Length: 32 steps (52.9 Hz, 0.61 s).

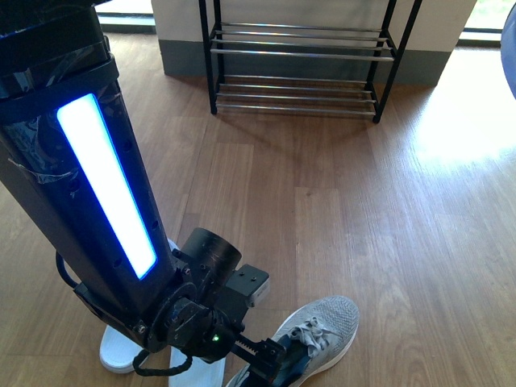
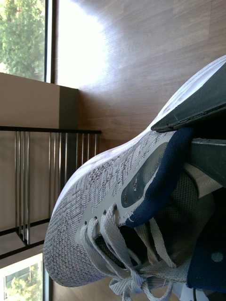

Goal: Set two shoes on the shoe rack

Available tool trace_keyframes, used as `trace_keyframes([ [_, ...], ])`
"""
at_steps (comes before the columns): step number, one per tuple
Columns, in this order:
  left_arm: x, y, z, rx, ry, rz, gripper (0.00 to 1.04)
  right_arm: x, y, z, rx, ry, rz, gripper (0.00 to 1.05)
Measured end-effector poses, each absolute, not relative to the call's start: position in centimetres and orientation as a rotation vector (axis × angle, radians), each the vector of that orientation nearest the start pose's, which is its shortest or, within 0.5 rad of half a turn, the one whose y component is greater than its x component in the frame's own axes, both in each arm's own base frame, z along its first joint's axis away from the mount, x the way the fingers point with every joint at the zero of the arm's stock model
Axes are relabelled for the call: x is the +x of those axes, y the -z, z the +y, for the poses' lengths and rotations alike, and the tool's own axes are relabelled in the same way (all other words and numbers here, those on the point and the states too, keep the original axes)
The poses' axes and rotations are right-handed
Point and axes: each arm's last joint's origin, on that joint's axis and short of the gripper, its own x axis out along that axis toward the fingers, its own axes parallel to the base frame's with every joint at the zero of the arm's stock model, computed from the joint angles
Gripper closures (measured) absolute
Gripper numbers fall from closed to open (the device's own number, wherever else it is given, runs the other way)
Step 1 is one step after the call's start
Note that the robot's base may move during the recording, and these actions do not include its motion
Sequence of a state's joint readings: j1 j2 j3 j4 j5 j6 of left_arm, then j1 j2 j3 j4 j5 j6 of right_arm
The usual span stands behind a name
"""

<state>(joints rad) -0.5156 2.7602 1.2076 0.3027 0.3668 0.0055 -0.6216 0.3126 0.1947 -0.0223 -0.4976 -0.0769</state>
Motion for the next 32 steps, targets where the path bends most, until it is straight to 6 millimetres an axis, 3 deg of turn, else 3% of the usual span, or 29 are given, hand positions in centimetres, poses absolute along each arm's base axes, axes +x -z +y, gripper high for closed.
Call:
trace_keyframes([
  [17, 30.0, 12.9, -19.5, 0.051, 0.846, 1.32, 0.09, 9.9, -20.2, -5.4, -0.002, 0.119, 0.124, 1.03],
  [32, 31.0, 13.4, -18.6, 0.206, 0.755, 1.282, 0.09, 9.9, -20.2, -5.4, -0.002, 0.119, 0.124, 1.03],
])
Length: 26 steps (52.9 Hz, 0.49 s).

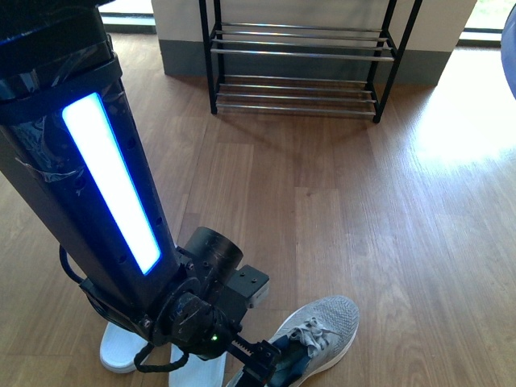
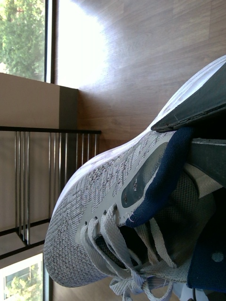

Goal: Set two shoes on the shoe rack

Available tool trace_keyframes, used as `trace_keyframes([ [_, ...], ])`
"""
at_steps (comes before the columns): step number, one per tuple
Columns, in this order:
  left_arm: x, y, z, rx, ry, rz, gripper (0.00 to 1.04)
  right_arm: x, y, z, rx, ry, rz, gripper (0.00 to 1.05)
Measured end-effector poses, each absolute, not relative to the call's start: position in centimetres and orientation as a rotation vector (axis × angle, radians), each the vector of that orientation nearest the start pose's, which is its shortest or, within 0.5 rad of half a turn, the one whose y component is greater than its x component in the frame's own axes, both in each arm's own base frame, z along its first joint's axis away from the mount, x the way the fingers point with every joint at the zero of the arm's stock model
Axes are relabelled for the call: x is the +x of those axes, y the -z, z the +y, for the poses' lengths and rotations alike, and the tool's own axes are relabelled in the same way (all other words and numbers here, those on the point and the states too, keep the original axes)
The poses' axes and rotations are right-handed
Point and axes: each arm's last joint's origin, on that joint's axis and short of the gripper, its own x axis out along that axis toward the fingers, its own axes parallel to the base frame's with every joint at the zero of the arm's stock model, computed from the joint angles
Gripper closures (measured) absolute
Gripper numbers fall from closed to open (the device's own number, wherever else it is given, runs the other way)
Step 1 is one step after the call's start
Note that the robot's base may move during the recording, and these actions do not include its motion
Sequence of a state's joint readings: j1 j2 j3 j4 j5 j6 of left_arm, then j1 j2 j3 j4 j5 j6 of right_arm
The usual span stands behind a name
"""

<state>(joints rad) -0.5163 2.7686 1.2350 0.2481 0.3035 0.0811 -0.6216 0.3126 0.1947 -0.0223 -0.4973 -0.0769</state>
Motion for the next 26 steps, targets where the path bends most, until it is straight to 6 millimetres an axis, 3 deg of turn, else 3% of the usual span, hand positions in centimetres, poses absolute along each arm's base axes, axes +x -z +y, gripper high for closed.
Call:
trace_keyframes([
  [26, 31.6, 15.0, -19.3, 0.238, 0.768, 1.246, 0.09, 9.9, -20.2, -5.4, -0.002, 0.119, 0.124, 1.03],
])
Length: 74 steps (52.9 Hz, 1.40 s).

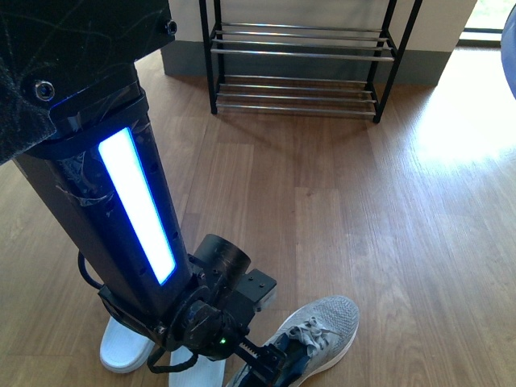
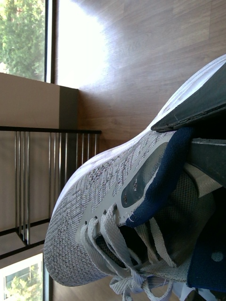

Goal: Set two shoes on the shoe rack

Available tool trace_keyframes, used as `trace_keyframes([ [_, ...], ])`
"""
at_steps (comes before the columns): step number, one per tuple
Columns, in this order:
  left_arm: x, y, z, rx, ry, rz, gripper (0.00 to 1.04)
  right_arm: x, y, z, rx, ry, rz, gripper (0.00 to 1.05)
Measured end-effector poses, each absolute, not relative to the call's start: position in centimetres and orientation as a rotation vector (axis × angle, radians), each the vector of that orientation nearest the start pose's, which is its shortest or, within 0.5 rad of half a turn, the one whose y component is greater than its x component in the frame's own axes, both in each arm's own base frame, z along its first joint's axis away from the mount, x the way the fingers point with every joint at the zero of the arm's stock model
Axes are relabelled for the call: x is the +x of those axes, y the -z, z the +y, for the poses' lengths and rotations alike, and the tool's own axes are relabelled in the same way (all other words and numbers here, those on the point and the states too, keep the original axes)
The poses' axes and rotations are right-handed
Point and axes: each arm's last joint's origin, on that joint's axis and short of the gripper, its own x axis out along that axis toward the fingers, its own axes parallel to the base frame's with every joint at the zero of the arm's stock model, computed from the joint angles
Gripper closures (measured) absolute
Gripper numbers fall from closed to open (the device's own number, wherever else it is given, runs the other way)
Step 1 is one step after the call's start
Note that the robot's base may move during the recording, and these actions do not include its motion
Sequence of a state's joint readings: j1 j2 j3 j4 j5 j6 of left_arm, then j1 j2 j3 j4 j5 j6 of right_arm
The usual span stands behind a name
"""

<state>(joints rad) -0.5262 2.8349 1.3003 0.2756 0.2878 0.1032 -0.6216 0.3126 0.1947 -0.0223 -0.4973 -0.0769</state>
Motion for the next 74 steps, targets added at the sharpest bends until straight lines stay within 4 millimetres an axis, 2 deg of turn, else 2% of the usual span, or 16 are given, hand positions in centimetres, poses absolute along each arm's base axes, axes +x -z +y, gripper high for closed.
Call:
trace_keyframes([
  [17, 32.3, 14.9, -19.7, 0.277, 0.785, 1.136, 0.1, 9.9, -20.2, -5.4, -0.002, 0.119, 0.124, 1.03],
  [36, 31.9, 14.7, -19.9, 0.26, 0.799, 1.096, 0.58, 9.9, -20.2, -5.4, -0.002, 0.119, 0.124, 1.03],
  [48, 32.5, 14.3, -19.7, 0.275, 0.715, 1.056, 1.02, 9.9, -20.2, -5.4, -0.002, 0.119, 0.124, 1.03],
  [59, 32.8, 14.1, -19.6, 0.281, 0.686, 1.042, 1.03, 9.9, -20.2, -5.4, -0.002, 0.119, 0.124, 1.03],
  [66, 33.3, 13.0, -19.6, 0.262, 0.639, 1.021, 1.03, 9.9, -20.2, -5.4, -0.002, 0.119, 0.124, 1.03],
  [69, 33.7, 12.2, -19.5, 0.244, 0.608, 1.009, 1.03, 9.9, -20.2, -5.4, -0.002, 0.119, 0.124, 1.03],
  [74, 35.1, 9.2, -18.8, 0.178, 0.527, 0.96, 1.03, 9.9, -20.2, -5.4, -0.002, 0.119, 0.124, 1.03],
])
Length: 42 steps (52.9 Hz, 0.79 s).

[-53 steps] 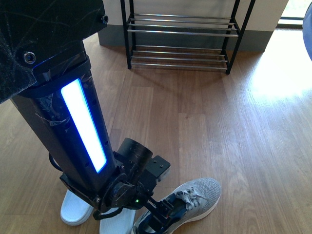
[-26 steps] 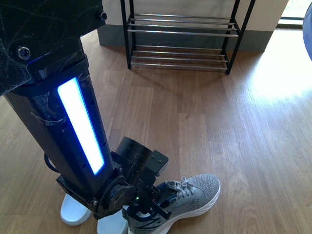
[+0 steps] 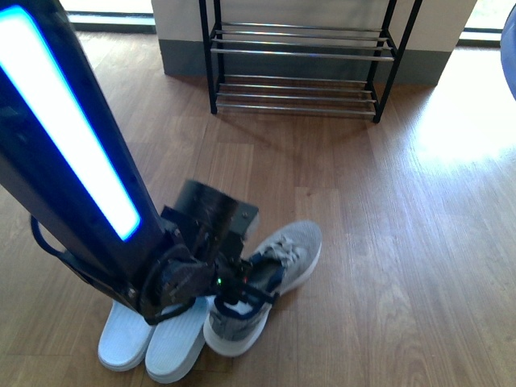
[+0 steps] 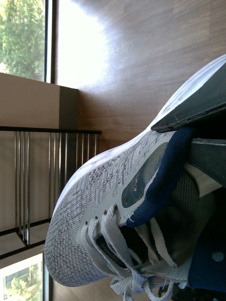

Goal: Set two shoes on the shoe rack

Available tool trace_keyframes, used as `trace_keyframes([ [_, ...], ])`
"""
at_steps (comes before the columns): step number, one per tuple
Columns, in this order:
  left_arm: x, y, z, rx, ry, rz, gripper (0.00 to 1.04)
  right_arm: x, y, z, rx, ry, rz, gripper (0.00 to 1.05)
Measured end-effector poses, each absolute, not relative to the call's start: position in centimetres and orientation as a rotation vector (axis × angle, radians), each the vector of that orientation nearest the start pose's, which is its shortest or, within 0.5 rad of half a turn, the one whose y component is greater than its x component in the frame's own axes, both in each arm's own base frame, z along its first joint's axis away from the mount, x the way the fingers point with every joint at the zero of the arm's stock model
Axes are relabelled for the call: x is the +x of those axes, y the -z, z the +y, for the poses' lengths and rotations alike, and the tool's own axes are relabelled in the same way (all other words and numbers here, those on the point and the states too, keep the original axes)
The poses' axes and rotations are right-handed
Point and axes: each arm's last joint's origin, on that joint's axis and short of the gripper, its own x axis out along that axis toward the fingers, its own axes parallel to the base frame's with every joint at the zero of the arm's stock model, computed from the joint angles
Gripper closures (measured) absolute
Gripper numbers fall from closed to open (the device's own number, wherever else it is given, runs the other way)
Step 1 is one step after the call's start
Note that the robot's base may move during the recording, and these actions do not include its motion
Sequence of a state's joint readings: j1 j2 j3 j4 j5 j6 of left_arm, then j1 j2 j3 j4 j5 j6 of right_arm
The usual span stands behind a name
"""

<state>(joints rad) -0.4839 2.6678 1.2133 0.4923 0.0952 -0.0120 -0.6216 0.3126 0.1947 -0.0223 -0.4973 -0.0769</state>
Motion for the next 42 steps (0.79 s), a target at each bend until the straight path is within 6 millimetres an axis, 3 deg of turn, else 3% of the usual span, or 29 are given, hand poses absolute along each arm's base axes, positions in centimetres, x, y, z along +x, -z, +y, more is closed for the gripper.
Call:
trace_keyframes([
  [10, 36.6, 2.6, -17.3, 0.108, 0.398, 0.831, 1.03, 9.9, -20.2, -5.4, -0.002, 0.119, 0.124, 1.03],
  [15, 36.1, -1.3, -15.4, 0.077, 0.32, 0.767, 1.03, 9.9, -20.2, -5.4, -0.002, 0.119, 0.124, 1.03],
  [23, 34.7, -6.0, -12.6, 0.072, 0.215, 0.696, 1.03, 9.9, -20.2, -5.4, -0.002, 0.119, 0.124, 1.03],
  [32, 30.0, -13.1, -9.0, 0.092, 0.052, 0.598, 1.03, 9.9, -20.2, -5.4, -0.002, 0.119, 0.124, 1.03],
  [42, 24.8, -16.3, -7.8, 0.108, -0.028, 0.541, 1.03, 9.9, -20.2, -5.4, -0.002, 0.119, 0.124, 1.03],
])
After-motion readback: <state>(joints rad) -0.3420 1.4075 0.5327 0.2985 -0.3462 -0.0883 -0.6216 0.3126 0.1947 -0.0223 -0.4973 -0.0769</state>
